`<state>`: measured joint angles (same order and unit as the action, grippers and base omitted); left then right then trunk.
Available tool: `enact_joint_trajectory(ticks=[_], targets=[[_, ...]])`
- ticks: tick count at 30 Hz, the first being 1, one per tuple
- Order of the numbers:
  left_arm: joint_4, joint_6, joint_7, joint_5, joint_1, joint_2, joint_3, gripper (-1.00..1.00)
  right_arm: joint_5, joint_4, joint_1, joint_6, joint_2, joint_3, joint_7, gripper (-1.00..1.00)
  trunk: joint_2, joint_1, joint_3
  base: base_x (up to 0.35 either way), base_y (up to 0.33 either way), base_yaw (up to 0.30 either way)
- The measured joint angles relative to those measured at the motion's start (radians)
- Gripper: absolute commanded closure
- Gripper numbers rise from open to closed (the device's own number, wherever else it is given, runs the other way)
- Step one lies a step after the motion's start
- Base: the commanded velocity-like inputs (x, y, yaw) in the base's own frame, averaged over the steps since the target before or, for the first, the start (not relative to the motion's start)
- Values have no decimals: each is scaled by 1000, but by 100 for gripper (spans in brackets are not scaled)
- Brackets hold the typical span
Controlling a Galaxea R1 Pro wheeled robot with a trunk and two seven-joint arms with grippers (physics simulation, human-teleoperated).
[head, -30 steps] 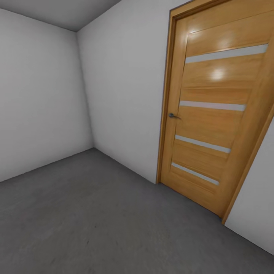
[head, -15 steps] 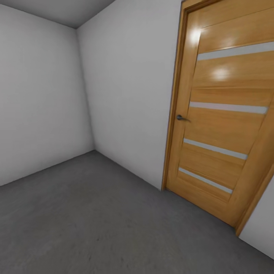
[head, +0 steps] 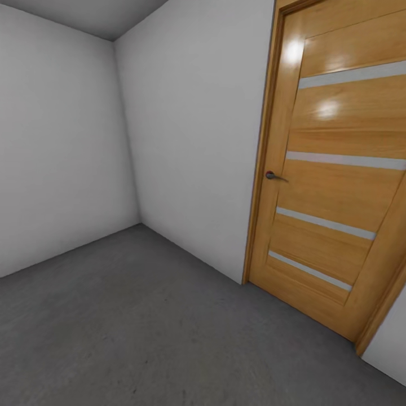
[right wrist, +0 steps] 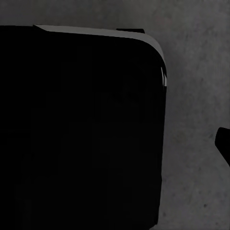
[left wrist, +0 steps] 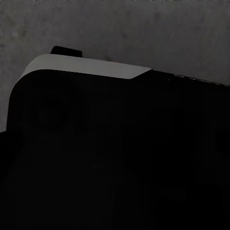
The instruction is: Move the two storage containers from the living room to the garage. In the garage, place one container on the floor and stack the other container on top of it (either order is fine).
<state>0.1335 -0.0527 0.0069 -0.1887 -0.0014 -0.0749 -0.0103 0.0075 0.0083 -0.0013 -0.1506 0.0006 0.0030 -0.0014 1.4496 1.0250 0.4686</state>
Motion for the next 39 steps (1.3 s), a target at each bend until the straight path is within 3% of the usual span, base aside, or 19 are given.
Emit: enact_joint_trajectory(ticks=[18,39], targets=[[2,0,0,2,0,0,0,-100,-2,0,0,-1,0,-1,0,-100,0,0,0,0,0,-6],[2,0,0,2,0,-1,0,-100,-10,0,0,0,-1,-4,0,-100,0,0,0,0,0,-228]])
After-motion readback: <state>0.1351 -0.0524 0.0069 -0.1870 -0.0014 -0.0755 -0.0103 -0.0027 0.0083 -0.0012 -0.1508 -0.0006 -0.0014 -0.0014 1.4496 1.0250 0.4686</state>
